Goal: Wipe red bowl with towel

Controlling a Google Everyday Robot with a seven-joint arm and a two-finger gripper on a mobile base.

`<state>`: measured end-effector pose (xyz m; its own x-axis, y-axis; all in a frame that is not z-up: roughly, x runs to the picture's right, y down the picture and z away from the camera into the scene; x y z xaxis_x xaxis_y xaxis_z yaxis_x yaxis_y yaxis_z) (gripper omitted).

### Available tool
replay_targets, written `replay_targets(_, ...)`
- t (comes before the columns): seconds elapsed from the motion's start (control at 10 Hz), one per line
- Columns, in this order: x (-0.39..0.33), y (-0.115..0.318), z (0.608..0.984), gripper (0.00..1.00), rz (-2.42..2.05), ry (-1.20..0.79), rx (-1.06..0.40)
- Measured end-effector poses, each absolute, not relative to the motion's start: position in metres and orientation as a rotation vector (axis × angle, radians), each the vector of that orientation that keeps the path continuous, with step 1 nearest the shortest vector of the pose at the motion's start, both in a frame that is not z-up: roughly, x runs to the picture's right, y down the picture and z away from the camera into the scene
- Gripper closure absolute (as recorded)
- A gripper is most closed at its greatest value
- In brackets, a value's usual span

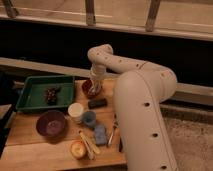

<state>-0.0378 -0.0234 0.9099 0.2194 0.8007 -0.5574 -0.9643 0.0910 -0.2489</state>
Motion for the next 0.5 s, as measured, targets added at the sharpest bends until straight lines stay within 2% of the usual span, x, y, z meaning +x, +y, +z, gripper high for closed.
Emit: replay_targets(0.5, -0.112, -0.027, 0.922, 1.00, 1.284, 0.255, -0.731)
